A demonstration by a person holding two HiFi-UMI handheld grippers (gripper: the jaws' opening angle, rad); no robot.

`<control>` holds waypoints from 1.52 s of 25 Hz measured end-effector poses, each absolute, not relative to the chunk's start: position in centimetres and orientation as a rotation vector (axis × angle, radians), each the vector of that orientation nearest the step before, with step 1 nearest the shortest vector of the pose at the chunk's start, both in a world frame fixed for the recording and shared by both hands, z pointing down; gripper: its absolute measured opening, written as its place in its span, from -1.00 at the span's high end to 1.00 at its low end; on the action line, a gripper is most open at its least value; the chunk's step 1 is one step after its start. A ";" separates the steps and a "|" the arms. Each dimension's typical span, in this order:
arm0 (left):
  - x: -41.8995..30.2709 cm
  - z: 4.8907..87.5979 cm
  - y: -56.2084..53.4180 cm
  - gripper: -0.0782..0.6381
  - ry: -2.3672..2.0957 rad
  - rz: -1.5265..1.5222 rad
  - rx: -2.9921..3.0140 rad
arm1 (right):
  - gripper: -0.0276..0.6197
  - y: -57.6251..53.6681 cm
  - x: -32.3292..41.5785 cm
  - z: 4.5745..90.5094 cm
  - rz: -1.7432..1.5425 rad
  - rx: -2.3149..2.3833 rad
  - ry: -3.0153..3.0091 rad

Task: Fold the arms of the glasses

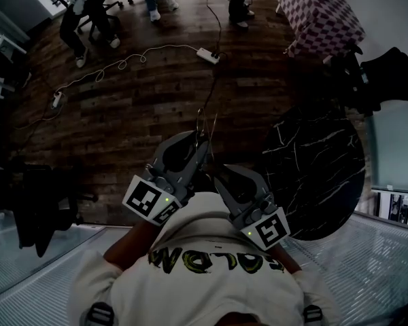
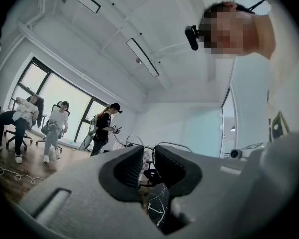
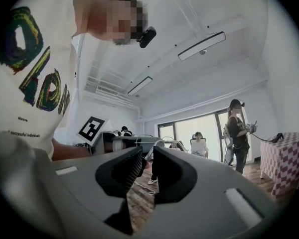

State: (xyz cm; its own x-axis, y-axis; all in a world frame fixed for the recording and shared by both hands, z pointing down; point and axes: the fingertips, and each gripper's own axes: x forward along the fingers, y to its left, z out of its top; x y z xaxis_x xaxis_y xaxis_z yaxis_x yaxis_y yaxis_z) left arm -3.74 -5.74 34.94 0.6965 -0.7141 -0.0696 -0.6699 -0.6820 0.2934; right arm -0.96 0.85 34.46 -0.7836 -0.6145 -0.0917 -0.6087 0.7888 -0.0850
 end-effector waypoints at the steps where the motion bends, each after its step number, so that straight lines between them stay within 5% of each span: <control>1: -3.8 35.1 -5.8 0.55 -1.108 -0.257 2.662 | 0.69 0.8 -0.9 34.4 -0.080 -0.984 2.857; 38: -3.8 36.7 -4.6 0.55 -1.081 -0.200 2.644 | 0.86 -2.8 3.8 35.7 -0.115 -1.350 2.833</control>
State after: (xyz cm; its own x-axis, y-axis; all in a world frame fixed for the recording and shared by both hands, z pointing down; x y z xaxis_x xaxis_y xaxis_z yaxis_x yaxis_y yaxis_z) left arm -3.83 -4.62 36.74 0.7107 -0.7031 -0.0227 -0.6647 -0.6818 0.3056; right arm 3.81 -2.81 35.68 -0.6304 -0.7756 0.0304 -0.7756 0.6278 -0.0667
